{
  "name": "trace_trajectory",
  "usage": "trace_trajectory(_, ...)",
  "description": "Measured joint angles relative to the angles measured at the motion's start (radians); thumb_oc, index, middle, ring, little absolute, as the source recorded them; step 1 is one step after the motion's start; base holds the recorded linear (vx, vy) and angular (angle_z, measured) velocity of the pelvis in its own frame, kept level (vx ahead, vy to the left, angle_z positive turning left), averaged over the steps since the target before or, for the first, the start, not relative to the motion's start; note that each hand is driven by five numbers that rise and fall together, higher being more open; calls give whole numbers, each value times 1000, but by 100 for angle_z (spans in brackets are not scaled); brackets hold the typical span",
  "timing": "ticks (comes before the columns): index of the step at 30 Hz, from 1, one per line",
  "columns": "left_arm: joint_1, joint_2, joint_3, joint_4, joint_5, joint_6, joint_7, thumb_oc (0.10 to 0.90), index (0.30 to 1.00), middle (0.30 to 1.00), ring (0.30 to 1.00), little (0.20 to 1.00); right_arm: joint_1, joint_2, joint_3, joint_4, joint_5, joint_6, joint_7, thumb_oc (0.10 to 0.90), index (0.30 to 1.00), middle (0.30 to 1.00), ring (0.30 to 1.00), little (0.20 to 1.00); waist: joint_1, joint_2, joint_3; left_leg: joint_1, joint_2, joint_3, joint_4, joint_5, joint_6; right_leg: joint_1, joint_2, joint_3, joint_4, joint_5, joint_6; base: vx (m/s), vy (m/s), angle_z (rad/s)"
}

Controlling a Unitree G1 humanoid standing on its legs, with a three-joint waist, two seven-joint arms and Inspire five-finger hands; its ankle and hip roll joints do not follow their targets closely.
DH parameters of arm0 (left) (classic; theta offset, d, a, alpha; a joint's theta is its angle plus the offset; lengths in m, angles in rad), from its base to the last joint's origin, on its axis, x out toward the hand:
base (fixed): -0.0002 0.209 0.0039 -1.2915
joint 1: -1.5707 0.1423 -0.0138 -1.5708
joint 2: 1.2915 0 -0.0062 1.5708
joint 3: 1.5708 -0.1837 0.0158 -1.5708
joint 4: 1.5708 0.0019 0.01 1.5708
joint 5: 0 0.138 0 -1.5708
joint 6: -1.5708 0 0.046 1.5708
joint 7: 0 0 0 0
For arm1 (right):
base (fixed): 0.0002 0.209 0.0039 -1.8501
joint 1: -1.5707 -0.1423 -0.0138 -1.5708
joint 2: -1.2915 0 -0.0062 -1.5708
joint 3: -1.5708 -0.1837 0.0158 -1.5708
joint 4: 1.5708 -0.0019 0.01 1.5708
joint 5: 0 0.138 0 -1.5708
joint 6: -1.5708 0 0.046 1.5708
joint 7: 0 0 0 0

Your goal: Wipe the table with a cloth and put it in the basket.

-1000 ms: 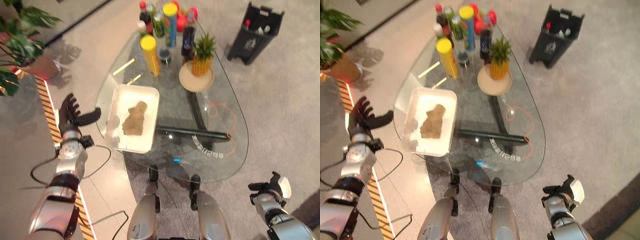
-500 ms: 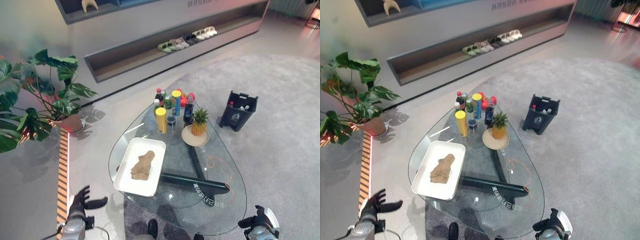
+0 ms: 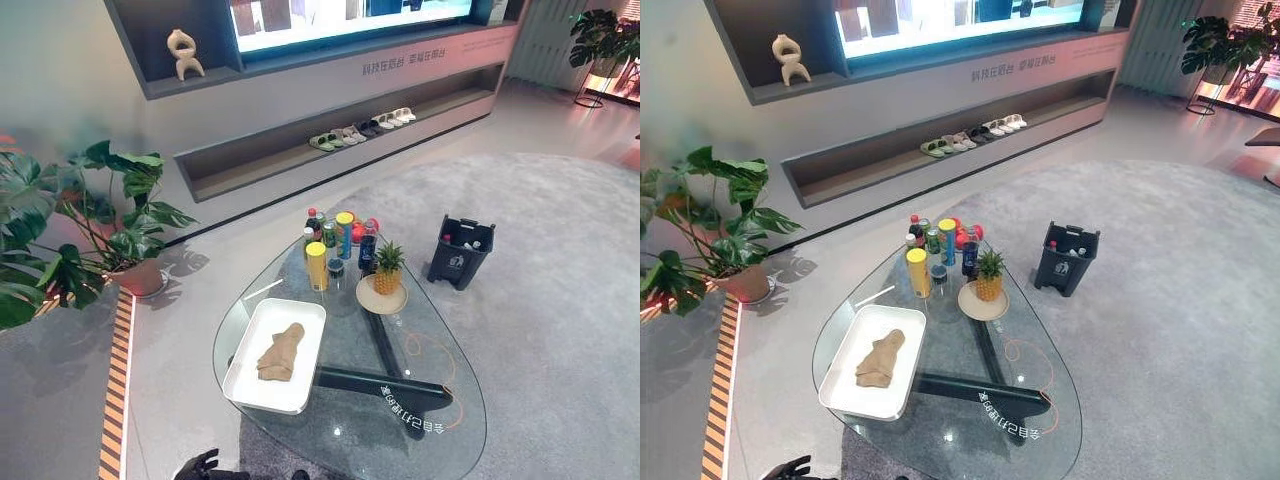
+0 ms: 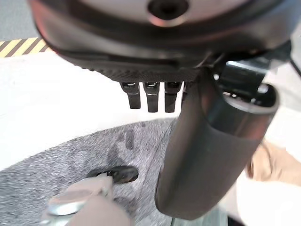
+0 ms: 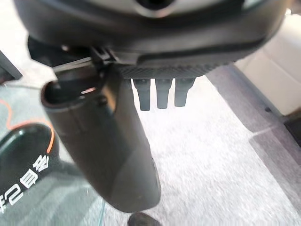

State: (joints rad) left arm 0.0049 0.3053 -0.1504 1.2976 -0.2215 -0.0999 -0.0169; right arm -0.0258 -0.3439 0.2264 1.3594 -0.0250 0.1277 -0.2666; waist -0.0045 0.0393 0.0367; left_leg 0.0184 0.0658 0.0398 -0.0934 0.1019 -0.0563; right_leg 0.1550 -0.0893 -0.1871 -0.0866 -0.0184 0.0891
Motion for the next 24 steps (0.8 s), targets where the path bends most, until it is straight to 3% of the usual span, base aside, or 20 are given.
trace_trajectory(5, -4, -5, -3, 0, 12, 13, 0, 800, 900, 900, 900, 900, -2, 10, 8, 17, -15, 43, 50, 800, 900, 900, 900, 900, 0, -2, -2, 25, -2, 2, 0, 2, 0, 19, -2, 1, 1, -6, 1, 45, -1, 0)
trace_trajectory(15, -4, -16, -70, 0, 40, 48, -19, 800, 900, 900, 900, 900, -3, 34, 31, 32, -16, 50, 108, 800, 900, 900, 900, 900, 0, -7, -1, 31, 0, 2, 0, -5, -2, 30, 1, 5, 1, -7, 0, 28, 1, -1)
trace_trajectory(24, -4, -23, -71, 0, 41, 49, -20, 800, 900, 900, 900, 900, -6, 36, 50, 27, -16, 63, 110, 800, 900, 900, 900, 900, 0, -7, -1, 31, 1, 2, 0, -6, -1, 33, 2, 6, 1, -11, -6, 8, -1, 0)
